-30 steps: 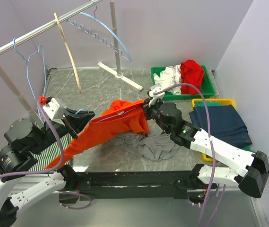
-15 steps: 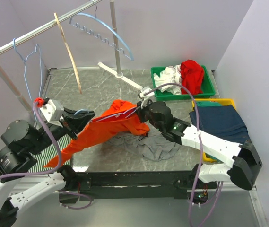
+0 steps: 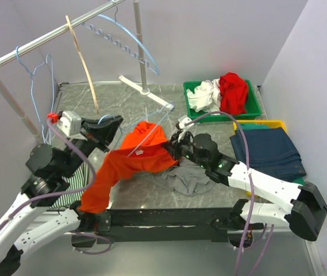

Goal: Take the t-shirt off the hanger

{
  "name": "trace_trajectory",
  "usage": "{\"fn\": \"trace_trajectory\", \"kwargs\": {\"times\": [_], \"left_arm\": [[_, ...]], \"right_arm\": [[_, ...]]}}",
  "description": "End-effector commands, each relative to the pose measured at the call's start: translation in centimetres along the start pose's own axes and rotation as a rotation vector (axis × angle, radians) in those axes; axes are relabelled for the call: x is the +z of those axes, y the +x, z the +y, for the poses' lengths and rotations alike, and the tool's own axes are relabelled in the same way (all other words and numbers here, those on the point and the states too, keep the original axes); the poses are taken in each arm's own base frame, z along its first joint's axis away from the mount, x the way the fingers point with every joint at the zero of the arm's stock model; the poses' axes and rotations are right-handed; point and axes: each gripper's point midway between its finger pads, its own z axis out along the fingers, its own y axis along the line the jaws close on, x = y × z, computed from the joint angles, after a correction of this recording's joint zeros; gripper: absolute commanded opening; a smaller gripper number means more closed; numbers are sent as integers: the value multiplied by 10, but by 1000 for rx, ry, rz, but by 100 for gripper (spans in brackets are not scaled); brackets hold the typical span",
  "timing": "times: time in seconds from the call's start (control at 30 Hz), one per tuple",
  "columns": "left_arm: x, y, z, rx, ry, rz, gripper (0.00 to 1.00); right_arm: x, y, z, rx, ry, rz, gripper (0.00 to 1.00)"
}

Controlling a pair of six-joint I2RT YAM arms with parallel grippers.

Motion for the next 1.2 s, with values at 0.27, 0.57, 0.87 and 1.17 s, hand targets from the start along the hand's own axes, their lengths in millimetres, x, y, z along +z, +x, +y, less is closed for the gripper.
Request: {"fn": "trace_trajectory", "kwargs": {"times": [0.27, 0.57, 0.87, 1.17], "left_arm": [[58, -25, 14, -90, -93, -186, 1], [42, -57, 38, -175, -204, -447, 1], [77, -41, 25, -118, -120, -446, 1], [87, -29, 6, -7, -36, -233, 1]], "right_arm": [[4, -4, -9, 33, 85, -60, 0], [-1, 7, -34, 38, 215, -40, 0], [11, -1, -11, 48, 107, -42, 0], [20, 41, -25, 35, 176, 107, 30]]}}
